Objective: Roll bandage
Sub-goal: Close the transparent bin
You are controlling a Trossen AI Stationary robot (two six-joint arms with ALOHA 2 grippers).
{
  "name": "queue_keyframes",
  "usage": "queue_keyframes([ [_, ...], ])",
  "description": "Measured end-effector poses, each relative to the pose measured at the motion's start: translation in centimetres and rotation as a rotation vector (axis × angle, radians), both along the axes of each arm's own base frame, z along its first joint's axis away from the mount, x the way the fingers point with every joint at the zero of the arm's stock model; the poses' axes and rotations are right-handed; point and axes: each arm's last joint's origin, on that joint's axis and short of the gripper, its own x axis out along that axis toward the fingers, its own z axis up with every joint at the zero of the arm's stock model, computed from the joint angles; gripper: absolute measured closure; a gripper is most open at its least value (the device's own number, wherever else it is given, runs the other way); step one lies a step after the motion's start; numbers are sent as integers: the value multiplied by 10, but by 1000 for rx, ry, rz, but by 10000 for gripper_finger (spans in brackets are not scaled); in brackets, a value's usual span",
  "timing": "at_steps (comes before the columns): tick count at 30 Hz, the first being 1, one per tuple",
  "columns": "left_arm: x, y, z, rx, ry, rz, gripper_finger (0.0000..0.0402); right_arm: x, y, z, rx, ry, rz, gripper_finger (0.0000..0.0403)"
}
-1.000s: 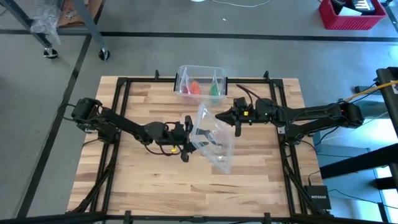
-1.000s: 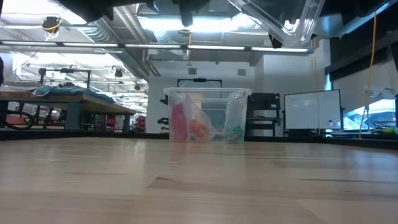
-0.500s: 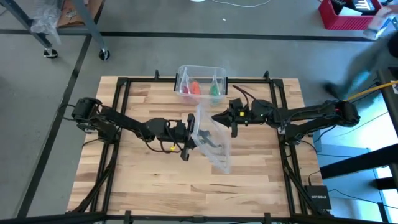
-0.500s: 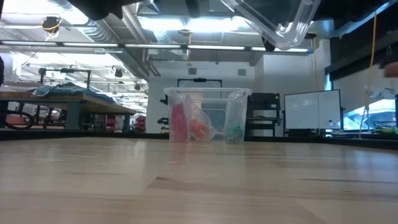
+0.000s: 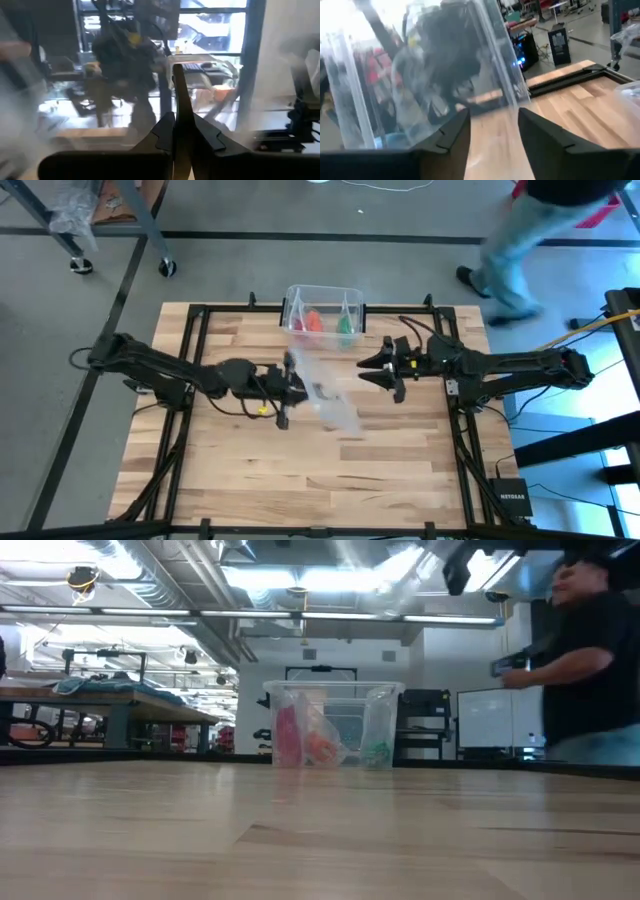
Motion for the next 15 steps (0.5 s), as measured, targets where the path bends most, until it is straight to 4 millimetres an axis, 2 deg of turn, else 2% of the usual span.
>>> queue_keyframes([
  [7, -35, 30, 36, 24, 172, 95, 380, -27, 0, -4, -62, 155, -65, 222],
  [12, -47, 56, 70, 35, 338, 206, 381, -37, -3, -11, -122, 261, -179, 222],
  [15, -50, 68, 86, 20, 406, 254, 380, -38, -4, -16, -144, 303, -185, 222],
])
